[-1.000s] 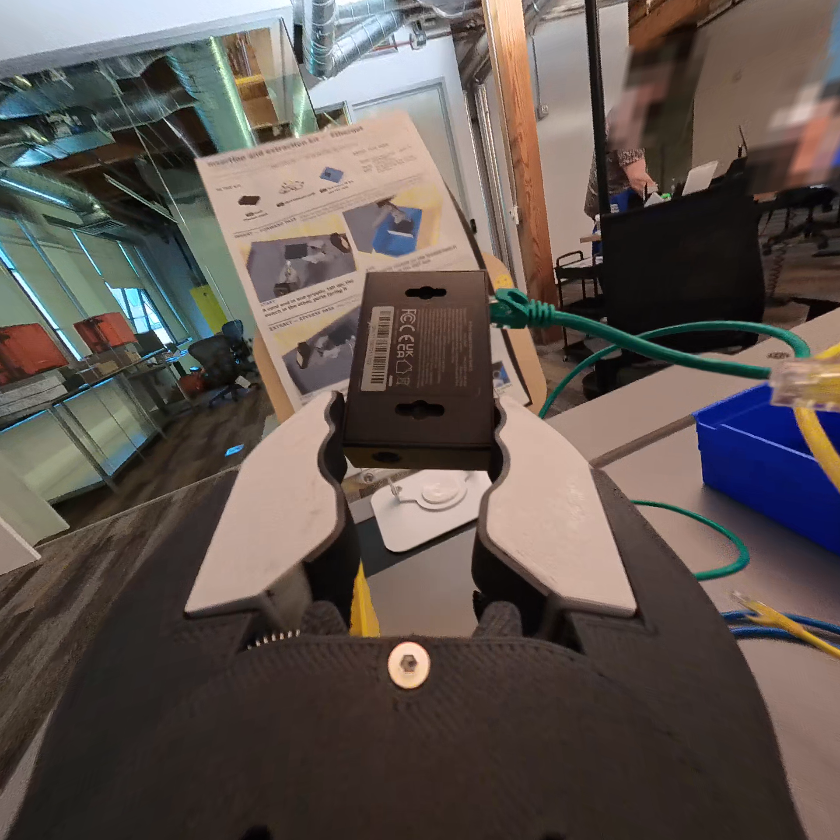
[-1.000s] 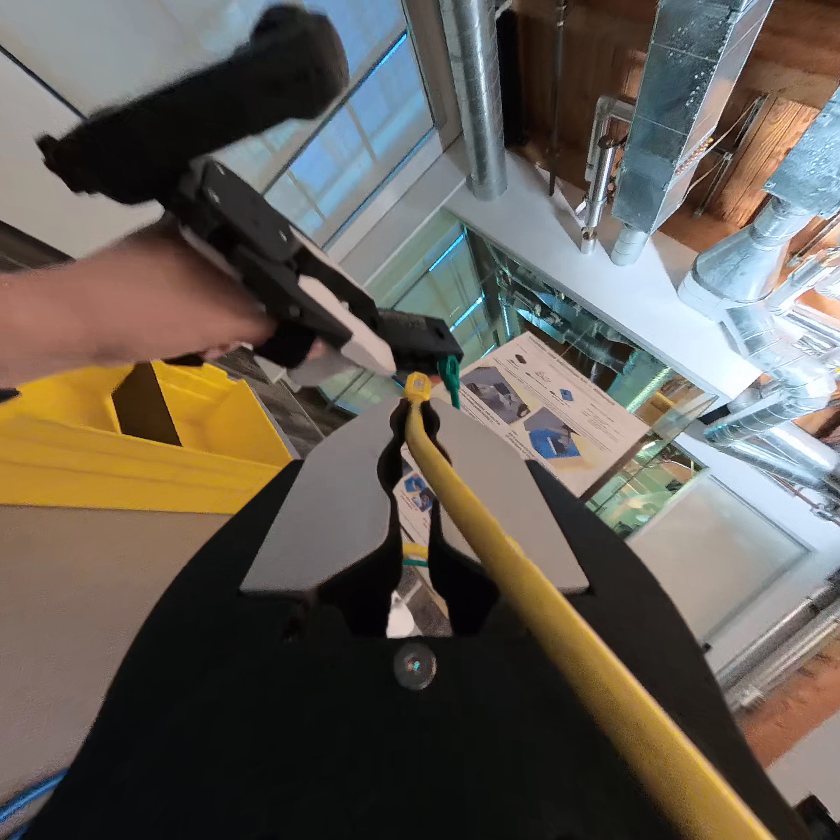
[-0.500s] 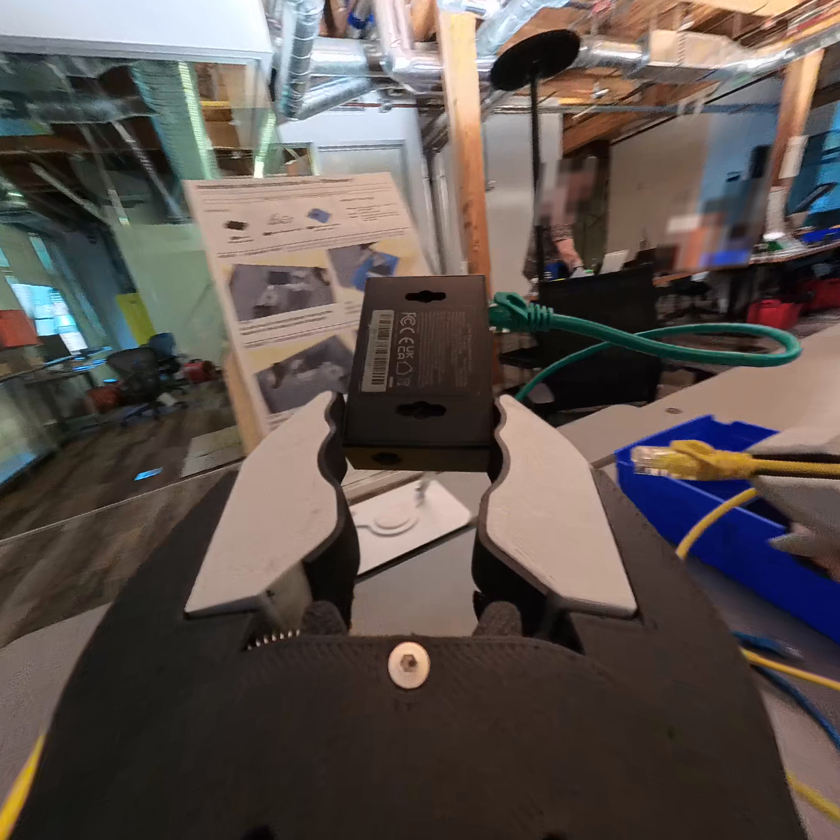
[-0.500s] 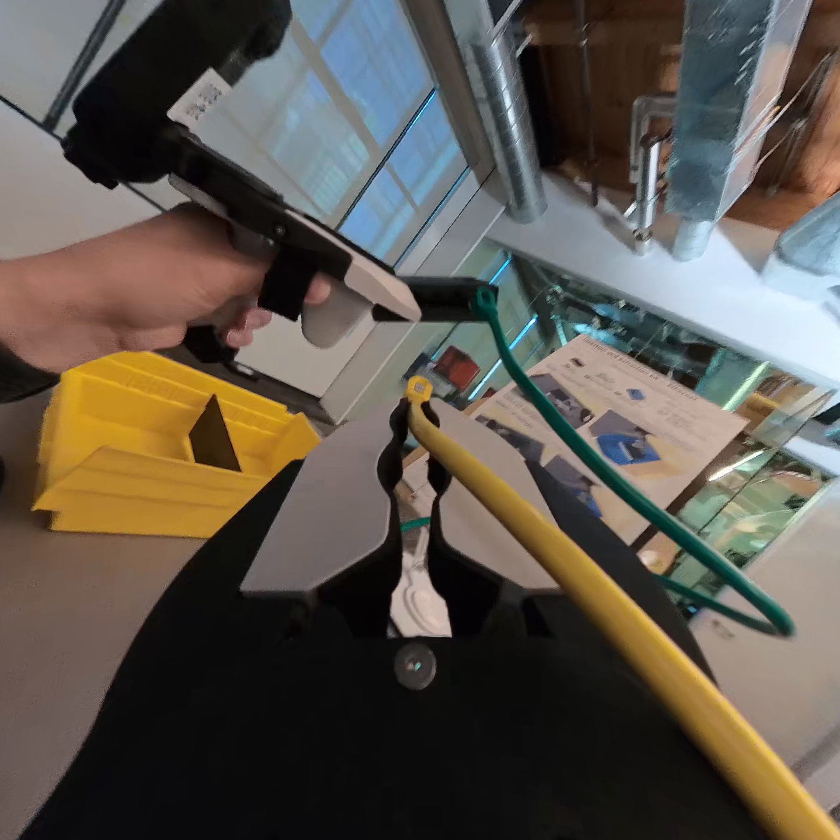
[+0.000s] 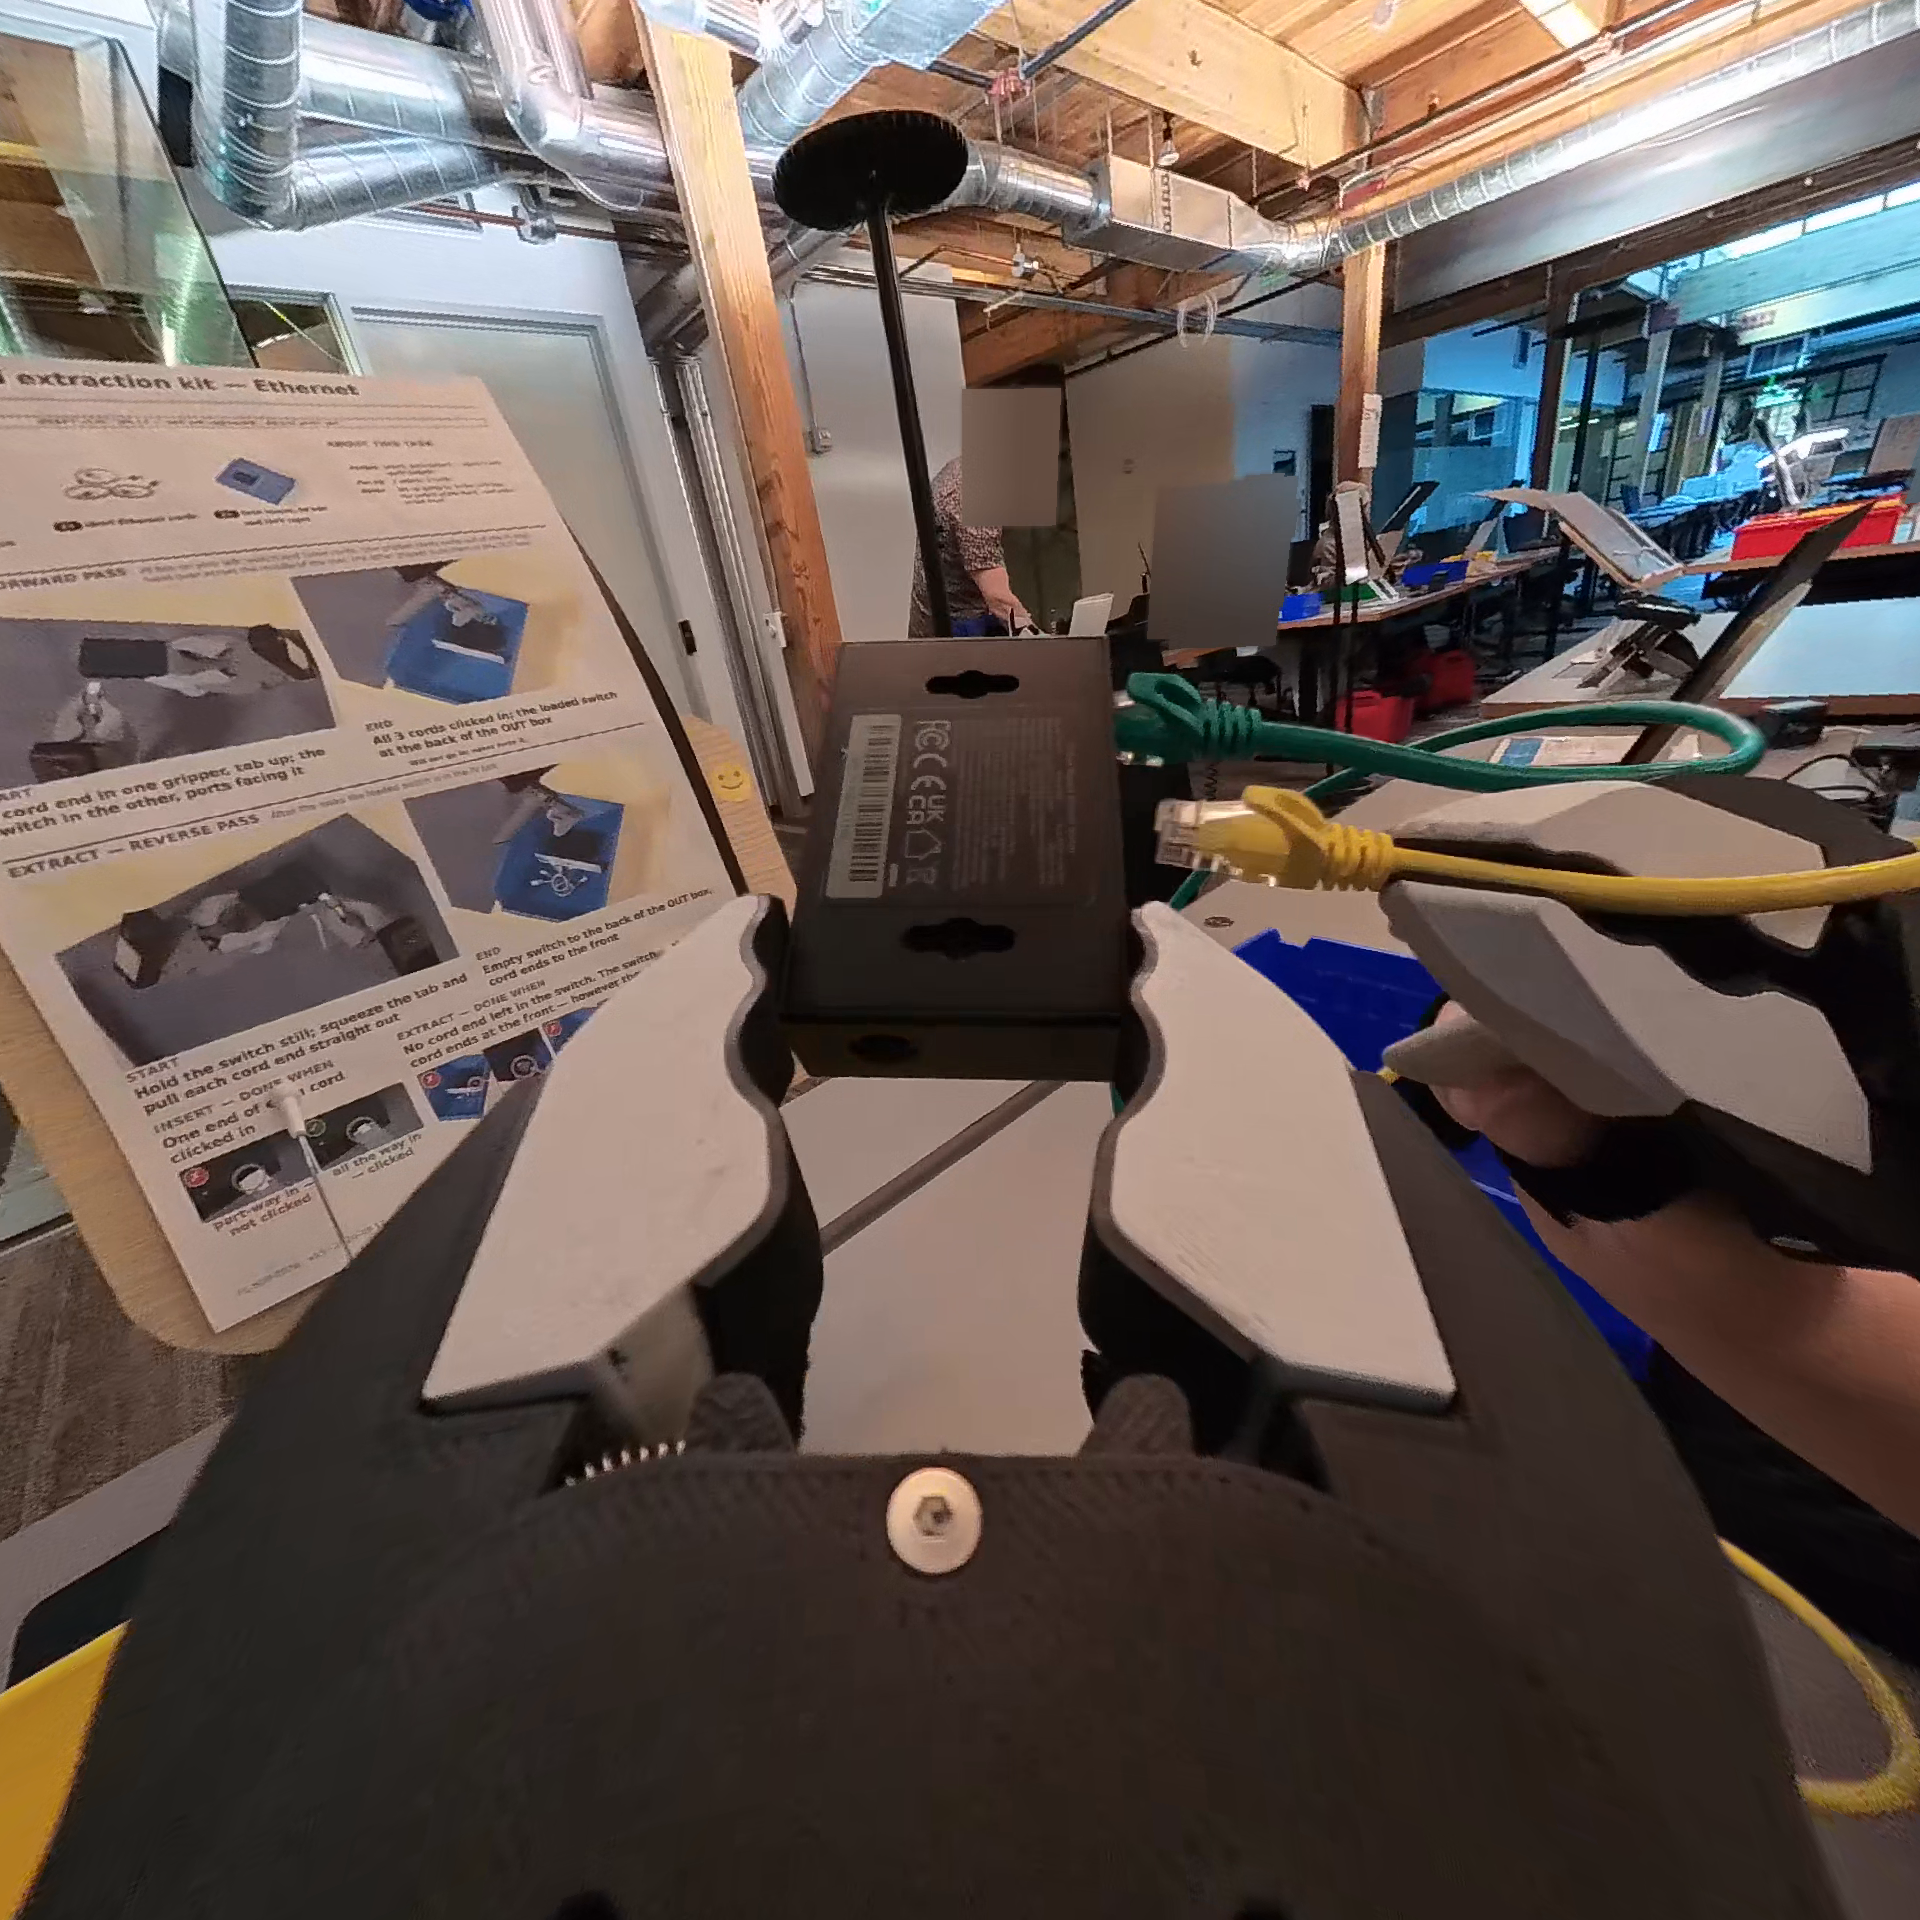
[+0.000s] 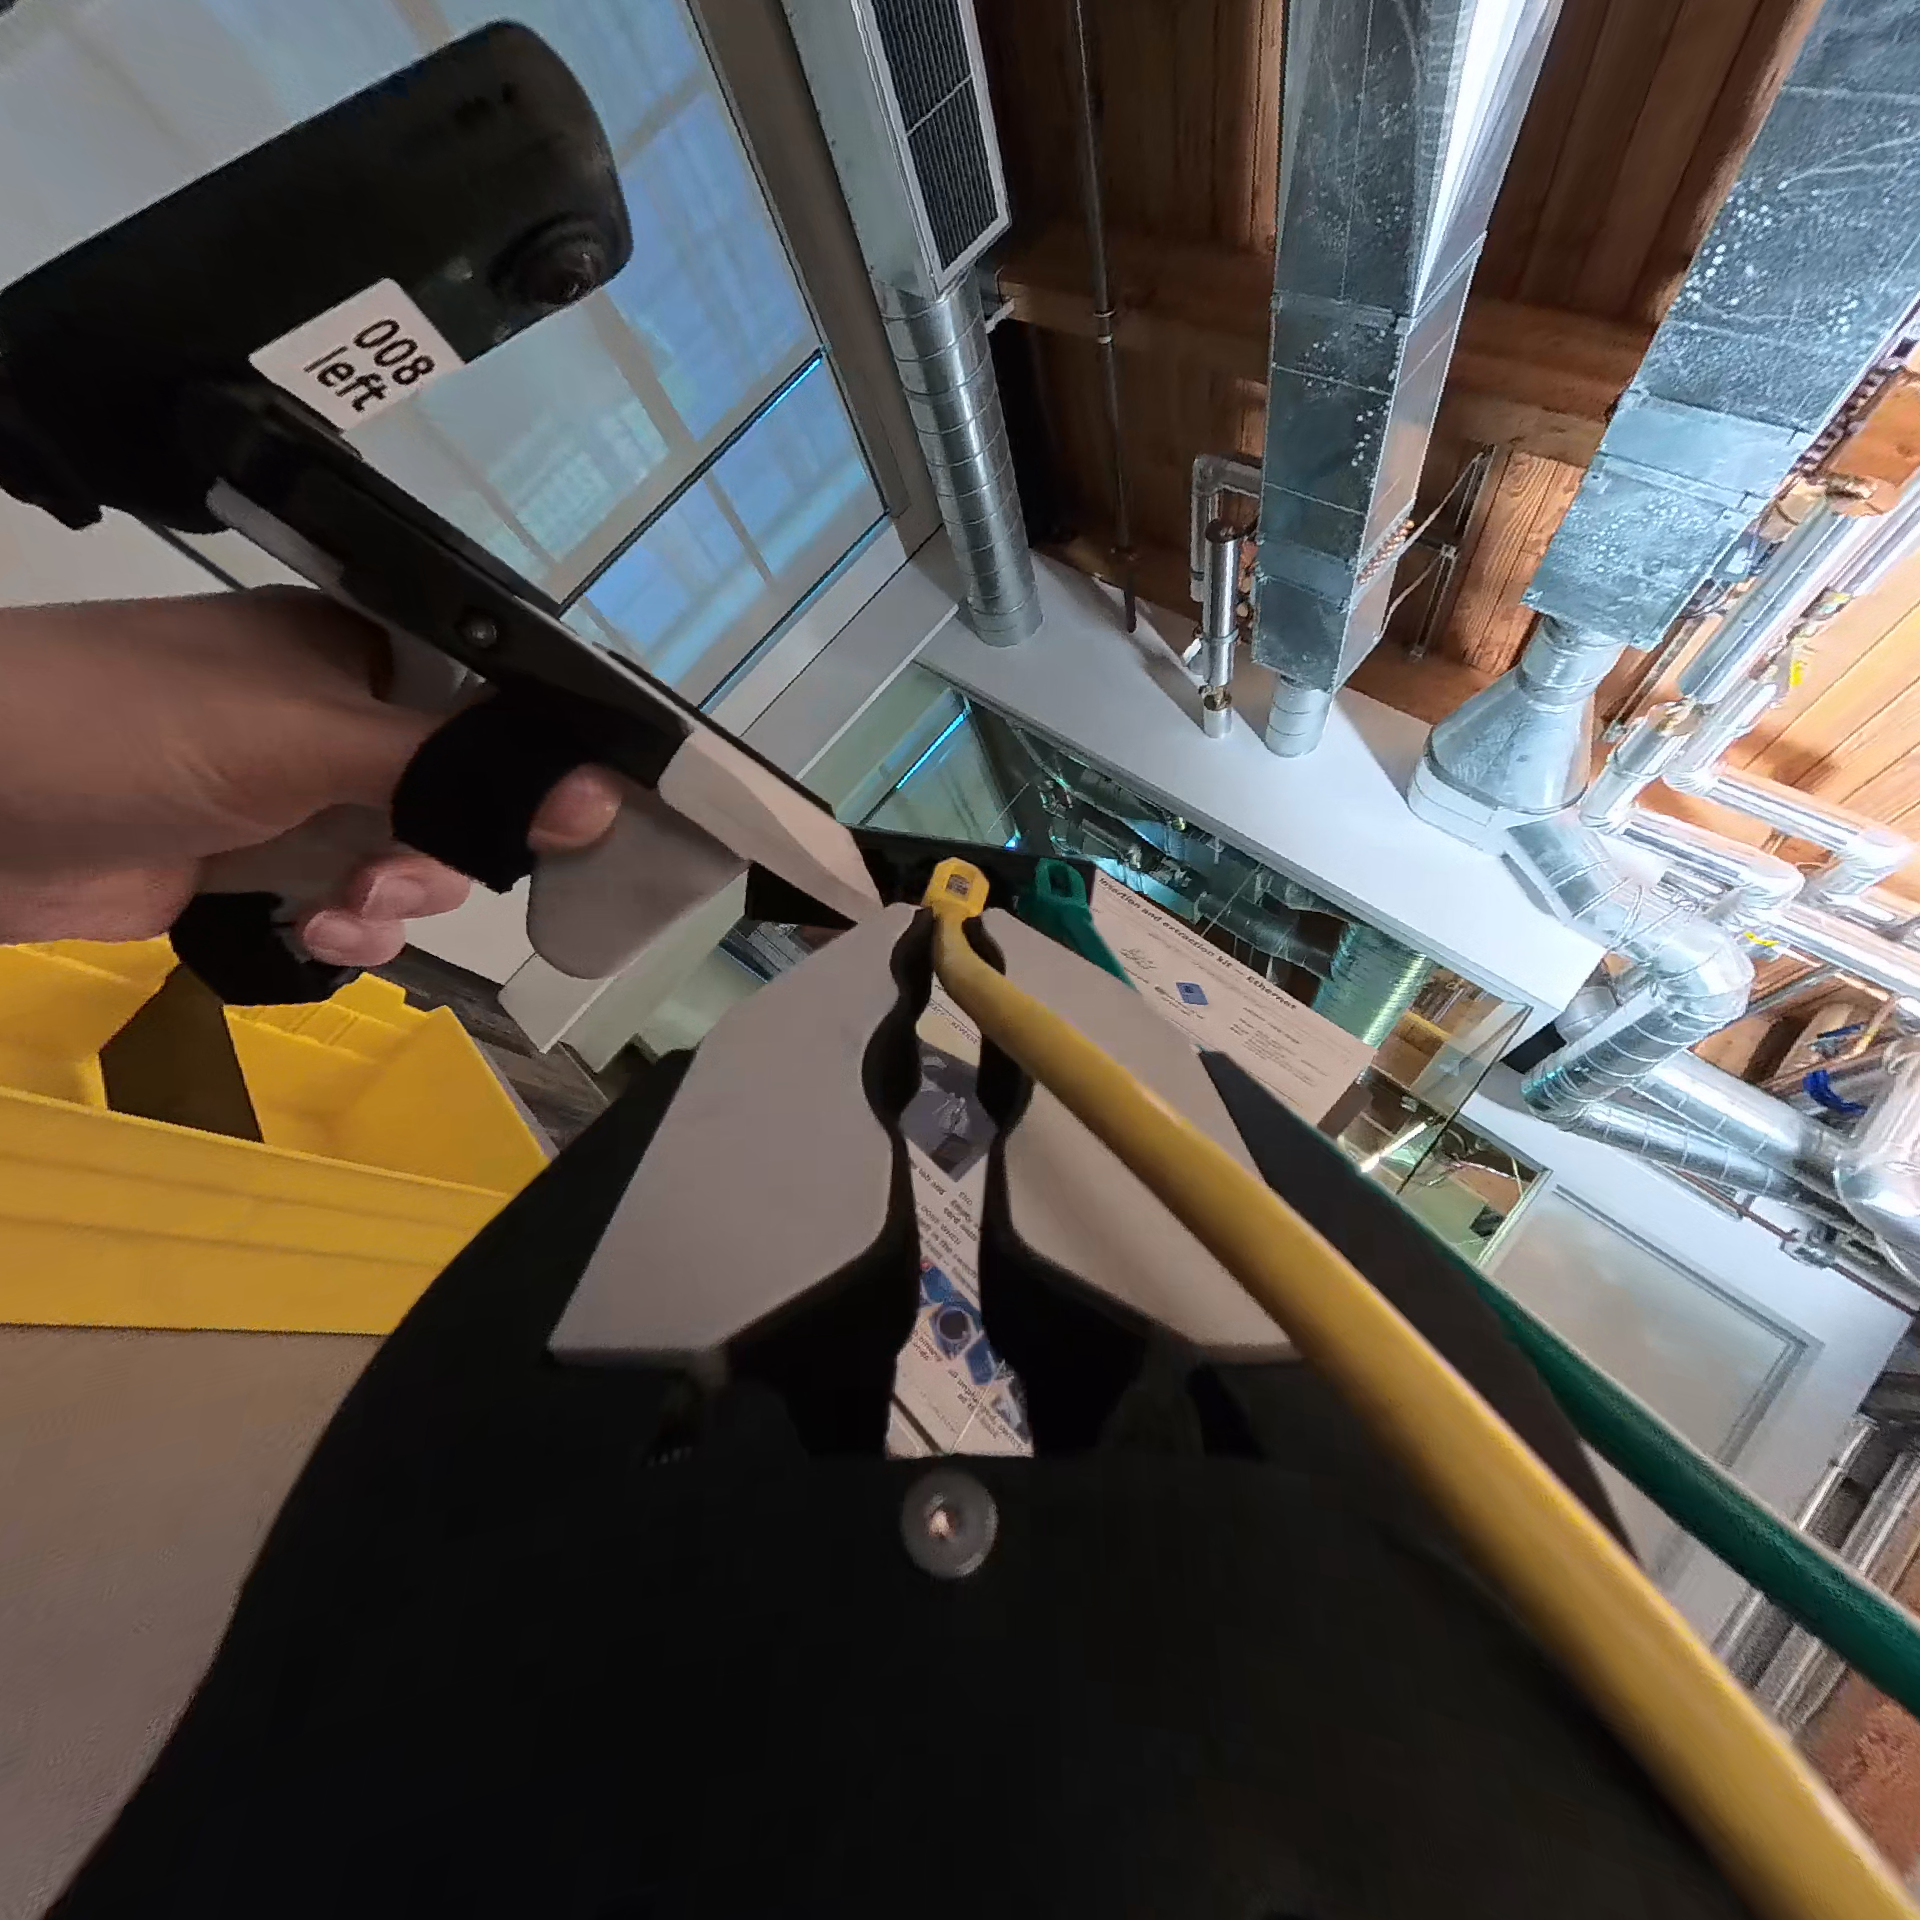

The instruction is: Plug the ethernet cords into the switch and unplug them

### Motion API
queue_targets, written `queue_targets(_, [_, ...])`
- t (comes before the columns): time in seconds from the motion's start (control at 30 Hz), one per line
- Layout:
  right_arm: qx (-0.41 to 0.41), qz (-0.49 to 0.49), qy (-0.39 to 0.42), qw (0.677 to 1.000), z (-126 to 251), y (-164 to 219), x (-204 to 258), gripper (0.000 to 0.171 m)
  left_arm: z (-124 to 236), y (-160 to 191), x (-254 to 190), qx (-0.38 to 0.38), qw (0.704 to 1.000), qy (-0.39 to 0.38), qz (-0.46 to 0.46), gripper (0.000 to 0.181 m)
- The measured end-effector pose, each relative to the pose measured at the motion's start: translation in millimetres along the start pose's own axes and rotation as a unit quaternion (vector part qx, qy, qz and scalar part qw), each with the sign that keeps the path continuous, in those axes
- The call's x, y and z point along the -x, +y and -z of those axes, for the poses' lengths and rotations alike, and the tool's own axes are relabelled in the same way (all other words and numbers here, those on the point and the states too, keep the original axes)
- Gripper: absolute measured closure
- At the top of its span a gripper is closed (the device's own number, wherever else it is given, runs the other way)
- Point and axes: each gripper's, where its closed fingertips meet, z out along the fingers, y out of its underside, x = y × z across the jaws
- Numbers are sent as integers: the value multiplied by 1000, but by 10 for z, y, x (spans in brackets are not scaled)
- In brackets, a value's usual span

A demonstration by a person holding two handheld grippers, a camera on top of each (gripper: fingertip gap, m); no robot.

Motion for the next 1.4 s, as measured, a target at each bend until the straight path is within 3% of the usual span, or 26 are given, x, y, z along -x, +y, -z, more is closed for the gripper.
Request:
queue_targets(0.63, [-33, 72, -32, 996, 40, -129, 68, 164, 66, -48, -155, 6, 999, 46, -28, 121])
queue_targets(0.7, [-55, 82, -41, 994, 66, -156, 80, 164, 73, -77, -194, 2, 998, 55, -14, 121])
queue_targets(0.77, [-64, 104, -46, 991, 91, -144, 60, 150, 77, -86, -256, 4, 997, 77, 7, 121])
queue_targets(1.0, [-89, 102, -56, 989, 145, -251, 47, 165, 90, -124, -361, -20, 988, 140, 62, 121])
queue_targets(1.2, [-83, 114, -57, 988, 150, -264, 46, 165, 55, -119, -393, -59, 970, 197, 131, 121])
queue_targets(1.4, [-73, 60, -69, 993, 145, -270, -15, 163, 58, -186, -414, -99, 974, 177, 104, 121])
